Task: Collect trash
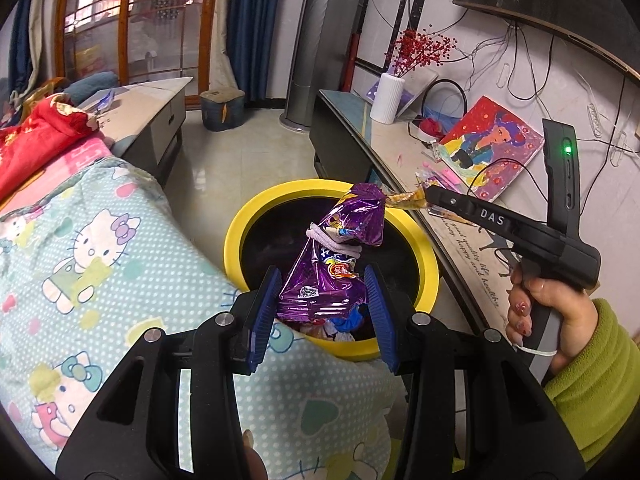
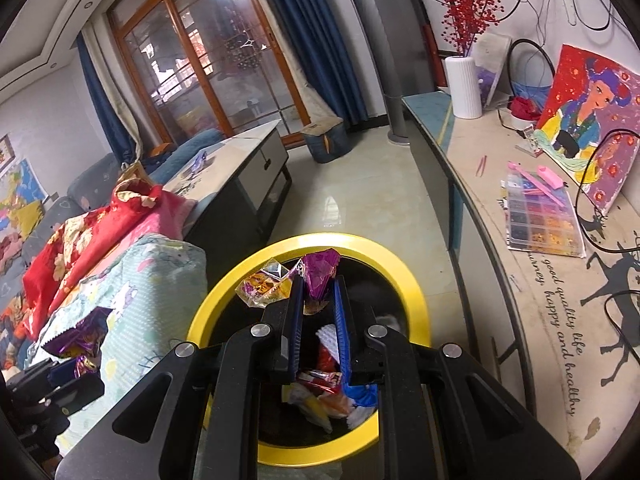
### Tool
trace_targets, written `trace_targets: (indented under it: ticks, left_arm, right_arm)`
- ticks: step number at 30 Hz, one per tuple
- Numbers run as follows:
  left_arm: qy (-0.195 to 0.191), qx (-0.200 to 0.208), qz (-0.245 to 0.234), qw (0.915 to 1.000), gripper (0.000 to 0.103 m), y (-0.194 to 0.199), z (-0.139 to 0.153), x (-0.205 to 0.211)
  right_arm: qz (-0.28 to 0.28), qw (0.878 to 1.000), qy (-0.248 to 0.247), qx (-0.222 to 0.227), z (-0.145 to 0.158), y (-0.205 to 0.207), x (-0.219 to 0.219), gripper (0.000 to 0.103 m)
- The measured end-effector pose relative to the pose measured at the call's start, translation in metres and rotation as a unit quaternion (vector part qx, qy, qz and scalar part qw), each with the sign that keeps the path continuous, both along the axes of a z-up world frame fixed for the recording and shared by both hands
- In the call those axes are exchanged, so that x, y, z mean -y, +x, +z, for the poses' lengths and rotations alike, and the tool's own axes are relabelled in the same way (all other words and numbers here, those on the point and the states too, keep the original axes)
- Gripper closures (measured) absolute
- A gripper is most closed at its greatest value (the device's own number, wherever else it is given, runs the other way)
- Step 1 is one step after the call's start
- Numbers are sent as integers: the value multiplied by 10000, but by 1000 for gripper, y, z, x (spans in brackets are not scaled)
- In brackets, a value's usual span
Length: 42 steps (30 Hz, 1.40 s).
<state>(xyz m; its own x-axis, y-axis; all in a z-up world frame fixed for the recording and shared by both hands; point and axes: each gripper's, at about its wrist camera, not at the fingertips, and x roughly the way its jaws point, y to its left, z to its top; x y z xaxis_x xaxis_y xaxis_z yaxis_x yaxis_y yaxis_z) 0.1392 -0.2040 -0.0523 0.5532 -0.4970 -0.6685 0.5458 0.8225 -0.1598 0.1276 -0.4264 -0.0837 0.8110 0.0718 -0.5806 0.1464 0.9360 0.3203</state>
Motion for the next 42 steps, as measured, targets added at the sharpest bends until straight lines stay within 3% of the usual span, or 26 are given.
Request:
trace_targets:
  ticks: [12,21,22,25,28,29,31,34,36,42]
  left_arm:
    - [103,-90,-7,9999,65,13,-14,18]
    - [185,-315,31,9993,64,28,-30,25]
    - [196,-343,31,9992,64,30,-31,26]
    - [226,-367,46,9991,57,32,-33,29]
    - [234,-349,38,9991,44,32,-32,31]
    - [234,-350,34,9991,41,32,-32,30]
    - [227,-337,55,9992,24,32,-30,29]
    - [207,-276,83,9994,14,30,-26,27]
    - [151,-251,112,9995,11,28,-23,23]
    - [27,-152,361,9992,11,23,-13,7]
  right_arm:
    - [150,9990,-377,-163,-13,-5,-1,89]
    - [392,9980,-373,-333,-23,0,-12,87]
    - [405,9979,-368,-345,-24,-1,-13,85]
    - [415,9978,-374,-363,-26,-2,-14,63]
    - [400,9976,-399,-392,-26,-6,-14,60]
    - [375,9977,-410,-389,-26,-8,-13,55]
    - [333,9980,-416,-354,-24,-12,-12,50]
    - [309,9980,-447,-321,-20,-21,-10,40]
    - [278,9981,-489,-266,-16,-29,-11,29]
    - [258,9977,-611,-123,-2,-46,-17,14]
